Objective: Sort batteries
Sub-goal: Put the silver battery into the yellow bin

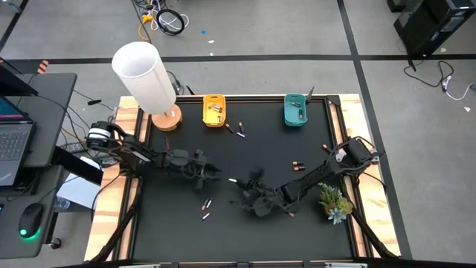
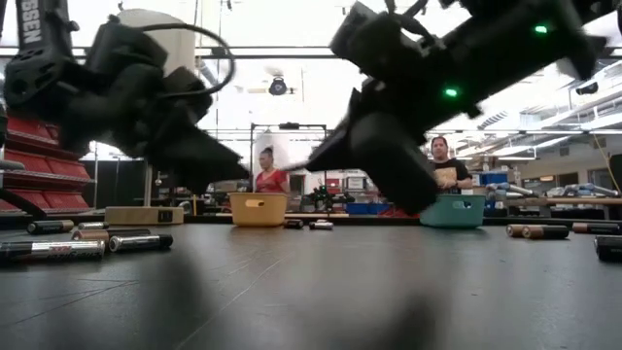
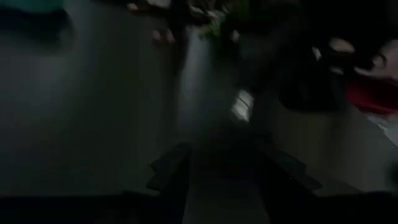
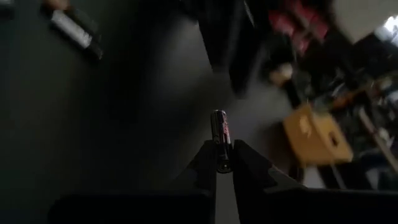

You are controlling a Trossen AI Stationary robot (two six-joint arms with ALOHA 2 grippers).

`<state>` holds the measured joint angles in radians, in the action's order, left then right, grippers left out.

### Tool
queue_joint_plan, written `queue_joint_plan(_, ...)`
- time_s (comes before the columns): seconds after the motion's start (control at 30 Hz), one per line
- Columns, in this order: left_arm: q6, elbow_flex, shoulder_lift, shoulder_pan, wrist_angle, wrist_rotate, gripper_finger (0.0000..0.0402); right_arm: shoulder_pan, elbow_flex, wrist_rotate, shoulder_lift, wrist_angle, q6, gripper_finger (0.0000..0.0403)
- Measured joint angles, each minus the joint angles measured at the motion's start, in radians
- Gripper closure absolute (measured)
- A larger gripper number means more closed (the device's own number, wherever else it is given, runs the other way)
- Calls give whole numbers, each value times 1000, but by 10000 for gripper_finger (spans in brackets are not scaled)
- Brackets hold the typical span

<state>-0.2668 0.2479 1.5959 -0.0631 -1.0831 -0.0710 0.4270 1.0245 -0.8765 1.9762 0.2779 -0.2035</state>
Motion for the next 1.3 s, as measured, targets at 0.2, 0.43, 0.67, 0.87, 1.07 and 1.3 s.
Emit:
queue_joint_plan(0.2, 0, -86, 0, -65, -11, 91, 234, -1, -2, -48, -127, -370, 397, 373)
queue_joint_plan(0.43, 2, -120, 0, -89, -51, 203, 234, -88, -2, 4, -370, -719, 791, 373)
queue_joint_plan(0.67, 1, -112, 0, -89, -51, 226, 234, -268, -1, 177, -526, -986, 1009, 373)
queue_joint_plan(0.87, -4, -112, 0, -89, -51, 226, 234, -403, -2, 346, -498, -870, 888, 373)
queue_joint_plan(1.07, -6, -112, 0, -89, -50, 226, 234, -511, 83, 566, -326, -668, 730, 373)
queue_joint_plan(1.3, -24, -112, 0, -89, -48, 210, 234, -566, 387, 674, -67, -692, 549, 373)
